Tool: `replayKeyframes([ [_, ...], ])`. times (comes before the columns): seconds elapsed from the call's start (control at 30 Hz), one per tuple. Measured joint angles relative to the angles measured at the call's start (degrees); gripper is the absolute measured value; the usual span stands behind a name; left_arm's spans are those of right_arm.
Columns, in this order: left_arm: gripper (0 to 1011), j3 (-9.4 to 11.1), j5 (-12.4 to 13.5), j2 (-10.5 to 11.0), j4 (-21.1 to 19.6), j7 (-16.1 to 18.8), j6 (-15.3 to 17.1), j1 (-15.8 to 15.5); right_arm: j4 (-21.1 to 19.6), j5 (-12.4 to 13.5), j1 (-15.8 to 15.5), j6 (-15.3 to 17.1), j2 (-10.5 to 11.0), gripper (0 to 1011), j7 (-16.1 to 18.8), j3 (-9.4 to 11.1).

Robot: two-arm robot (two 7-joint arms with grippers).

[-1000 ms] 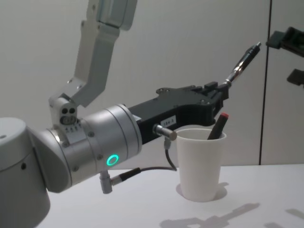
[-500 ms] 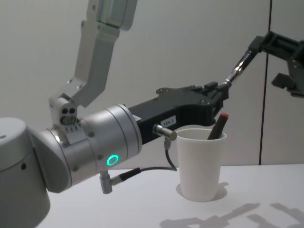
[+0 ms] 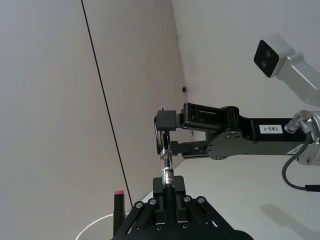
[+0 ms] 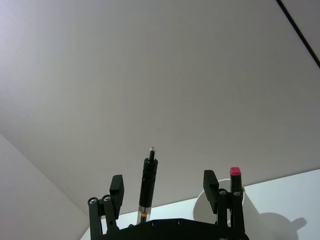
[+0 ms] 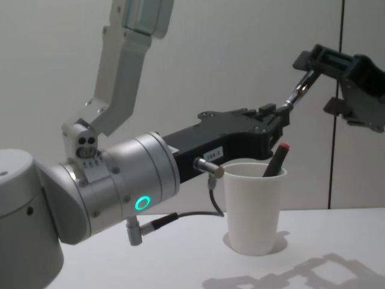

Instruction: Place the pen into the pen holder.

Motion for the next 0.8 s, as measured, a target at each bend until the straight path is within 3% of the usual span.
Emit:
replayKeyframes([
  [0.7, 127, 0.00, 0.01, 0.00, 0.00, 0.00, 0.00, 0.00, 2.12, 0.19, 1.91, 1.37, -1.47, 1002, -0.14, -1.60],
  [0.8, 127, 0.00, 0.00, 0.00, 0.00, 0.00, 0.00, 0.00, 2.20, 0.23, 1.99, 1.40, -1.52, 952, -0.18, -1.66],
])
